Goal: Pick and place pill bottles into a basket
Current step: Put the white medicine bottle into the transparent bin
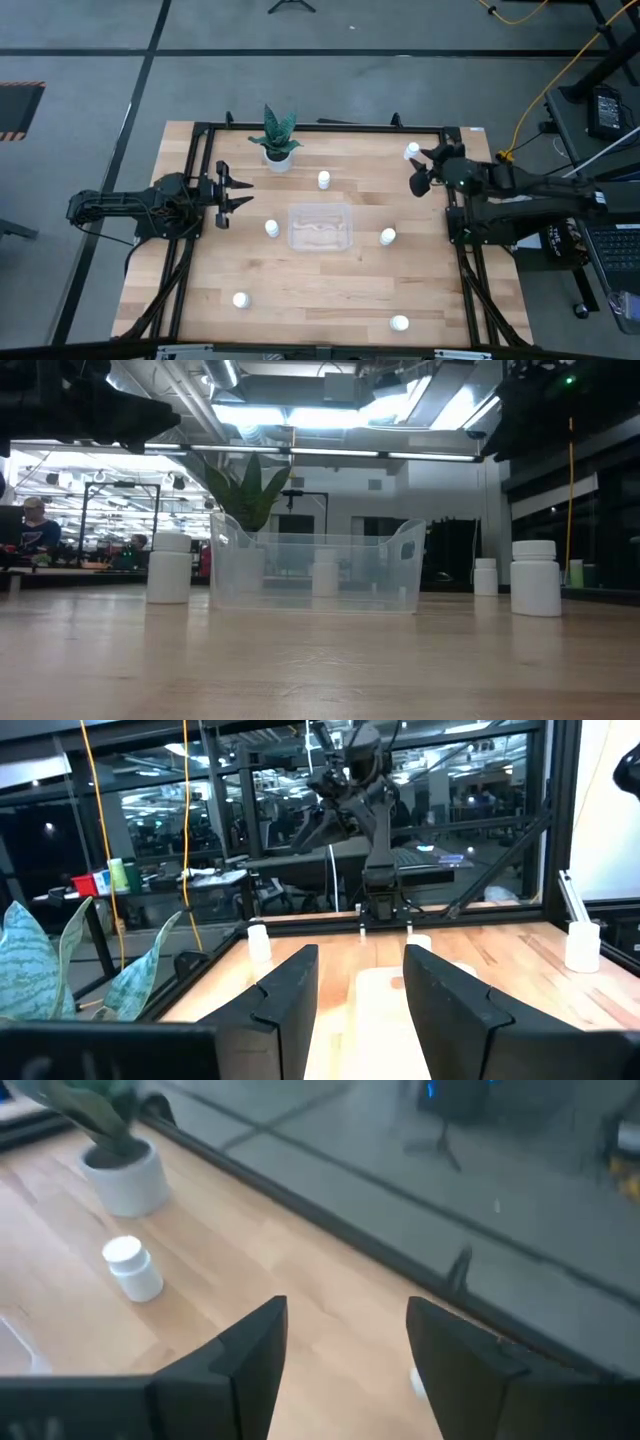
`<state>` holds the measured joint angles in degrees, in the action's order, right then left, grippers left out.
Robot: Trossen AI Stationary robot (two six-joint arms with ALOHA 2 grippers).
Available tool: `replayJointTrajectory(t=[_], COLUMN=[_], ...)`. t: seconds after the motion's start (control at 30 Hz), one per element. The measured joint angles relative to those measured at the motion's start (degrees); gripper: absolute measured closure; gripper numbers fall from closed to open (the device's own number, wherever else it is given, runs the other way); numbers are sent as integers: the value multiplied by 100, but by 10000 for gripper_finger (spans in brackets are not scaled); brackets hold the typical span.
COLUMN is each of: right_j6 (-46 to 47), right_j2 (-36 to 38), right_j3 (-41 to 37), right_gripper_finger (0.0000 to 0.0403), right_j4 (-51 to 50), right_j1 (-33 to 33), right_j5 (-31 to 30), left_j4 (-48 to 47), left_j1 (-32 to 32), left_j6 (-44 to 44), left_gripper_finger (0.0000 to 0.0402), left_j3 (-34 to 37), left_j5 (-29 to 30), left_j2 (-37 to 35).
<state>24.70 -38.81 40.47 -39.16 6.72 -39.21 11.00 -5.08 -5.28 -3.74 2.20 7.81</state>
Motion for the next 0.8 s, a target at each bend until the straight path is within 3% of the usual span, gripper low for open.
replayJointTrajectory(t=[0.43, 0.8], right_j6=[355, -497], right_j2=[-1087, -1741], right_j3=[825, 822], right_gripper_finger=[193, 194], right_j4=[-821, -704], right_j1=[1469, 2900], right_j5=[1526, 1834], left_j4=[-2, -4], left_j1=[0, -1], left_j6=[2, 2], left_gripper_finger=[258, 258], left_j3=[-1, 0], left_j5=[374, 375], left_j2=[0, 0])
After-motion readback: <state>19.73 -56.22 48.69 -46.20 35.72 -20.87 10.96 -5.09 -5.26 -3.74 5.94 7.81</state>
